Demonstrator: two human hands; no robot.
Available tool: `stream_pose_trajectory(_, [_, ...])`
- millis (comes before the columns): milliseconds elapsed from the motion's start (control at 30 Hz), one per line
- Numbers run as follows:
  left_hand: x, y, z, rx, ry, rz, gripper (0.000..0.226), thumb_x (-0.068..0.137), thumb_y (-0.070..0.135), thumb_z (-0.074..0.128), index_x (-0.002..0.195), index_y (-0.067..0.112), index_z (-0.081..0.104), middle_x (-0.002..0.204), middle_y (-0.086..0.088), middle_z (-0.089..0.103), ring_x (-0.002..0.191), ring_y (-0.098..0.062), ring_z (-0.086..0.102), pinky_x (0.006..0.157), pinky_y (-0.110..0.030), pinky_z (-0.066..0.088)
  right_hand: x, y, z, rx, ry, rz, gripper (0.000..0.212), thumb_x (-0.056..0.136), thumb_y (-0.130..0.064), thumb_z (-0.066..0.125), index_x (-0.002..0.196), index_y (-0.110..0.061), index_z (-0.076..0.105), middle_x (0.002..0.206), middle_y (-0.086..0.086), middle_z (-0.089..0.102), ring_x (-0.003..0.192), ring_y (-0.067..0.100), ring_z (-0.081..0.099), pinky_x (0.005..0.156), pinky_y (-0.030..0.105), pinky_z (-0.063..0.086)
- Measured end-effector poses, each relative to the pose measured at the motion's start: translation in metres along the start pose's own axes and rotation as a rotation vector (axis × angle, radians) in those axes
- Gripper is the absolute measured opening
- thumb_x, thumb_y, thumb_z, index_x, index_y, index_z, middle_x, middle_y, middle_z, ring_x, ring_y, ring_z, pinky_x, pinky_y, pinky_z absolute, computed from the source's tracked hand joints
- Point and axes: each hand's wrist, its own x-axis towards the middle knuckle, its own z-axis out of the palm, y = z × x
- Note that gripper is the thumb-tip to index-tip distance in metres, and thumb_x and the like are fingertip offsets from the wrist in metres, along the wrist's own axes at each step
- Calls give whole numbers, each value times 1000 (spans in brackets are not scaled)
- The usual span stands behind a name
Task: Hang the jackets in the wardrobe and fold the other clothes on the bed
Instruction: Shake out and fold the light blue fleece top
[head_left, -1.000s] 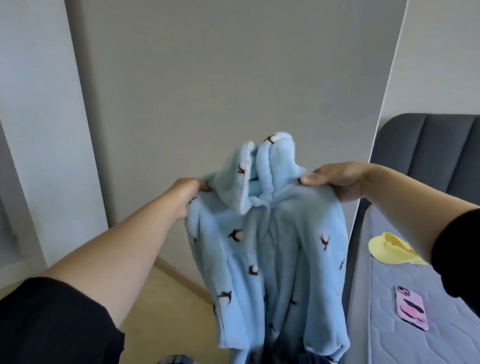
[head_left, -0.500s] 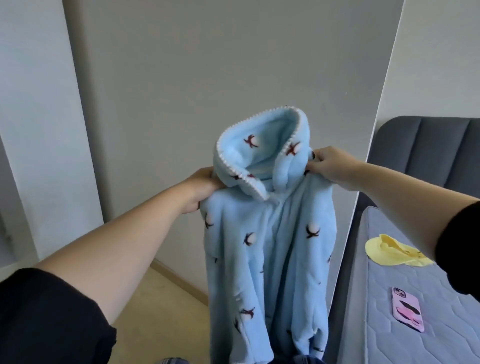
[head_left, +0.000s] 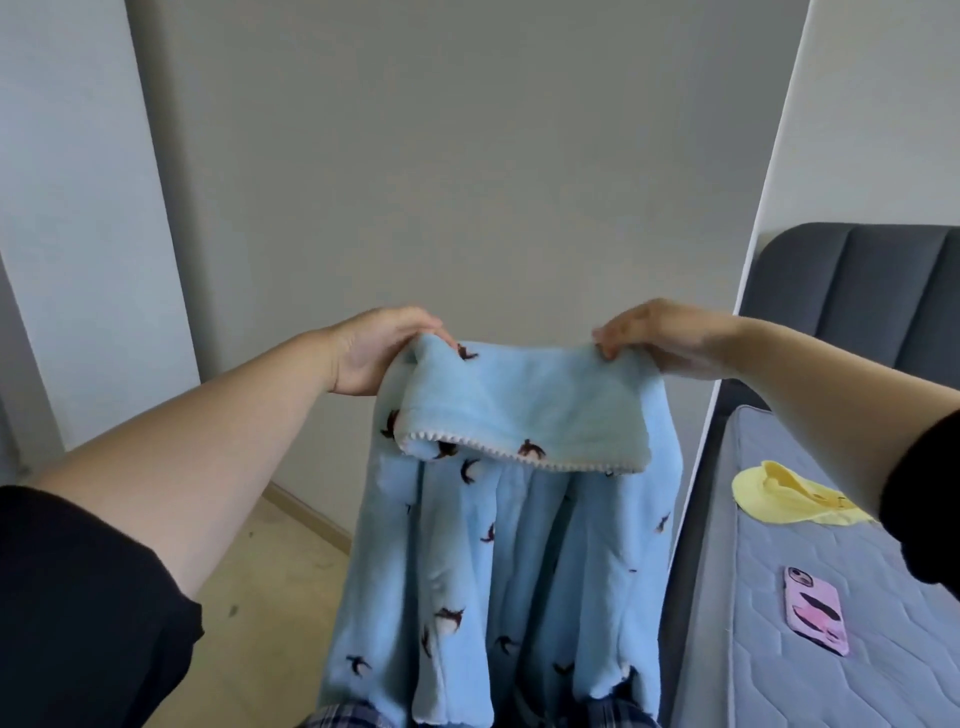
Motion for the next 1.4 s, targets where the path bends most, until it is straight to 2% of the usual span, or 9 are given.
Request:
stream_pose_trajectory(133, [9,-4,10,834,212,29,23,75,18,77,88,36,71,81,7,58,70,-2,54,63,-17,40,10,14,20,-911,165,-37,36,71,-17,78,94,-25,52,88,-7,49,73,11,47,58,24,34])
stream_pose_trajectory(267, [21,-15,21,1184,320,156,88,74,18,80,146,32,32,131,-8,55,112,-13,55,78,-16,34,19,21,26,-978,347,-5,24,74,-9,62,96,-18,61,81,-2,51,78,23,49,61,24,36])
stream_pose_trajectory(467, [25,1,-3,961,659,177,44,73,25,82,112,14,65,106,0,67,98,-18,62,84,-28,47,20,20,11,-507,929,-263,28,74,-29,71,69,-8,52,66,3,53,60,25,48,52,31,33])
stream_pose_trajectory(567, [12,2,-15,550,345,24,33,78,11,76,107,21,64,109,2,69,87,-8,63,75,-22,51,16,20,0,-297,691,-41,30,78,-37,73,70,-14,55,64,-4,51,58,14,48,49,27,34])
stream_pose_trajectory(633, [8,0,-18,878,259,-132,30,80,18,76,108,20,64,103,1,68,85,-12,60,70,-24,48,16,22,-4,-557,487,55,27,80,-27,74,69,-13,54,67,1,52,67,22,48,53,30,34])
stream_pose_trajectory(900, [26,-1,7,918,674,245,33,78,27,75,100,6,60,99,-4,65,90,-23,58,75,-30,42,21,19,-2,-138,452,56,28,82,-2,51,72,-19,70,79,3,66,75,21,60,68,30,53])
stream_pose_trajectory(1033, [30,5,26,787,636,329,31,79,26,72,103,10,62,107,-2,67,100,-20,61,87,-33,48,21,30,9,32,285,165,23,91,-30,53,83,-15,68,98,12,66,87,26,61,89,42,51])
stream_pose_trajectory(1167, [32,8,41,661,601,406,24,80,24,72,102,20,66,103,6,68,99,-13,63,82,-23,47,16,47,46,-261,-58,84,45,70,-54,76,102,-26,64,96,-9,72,82,8,68,66,21,54])
stream_pose_trajectory(1400, [13,1,18,1438,474,273,36,78,42,73,91,18,51,82,-1,60,84,-28,59,60,-29,30,34,60,51,-899,502,16,33,74,-15,61,106,-14,56,98,12,66,90,33,61,68,31,45])
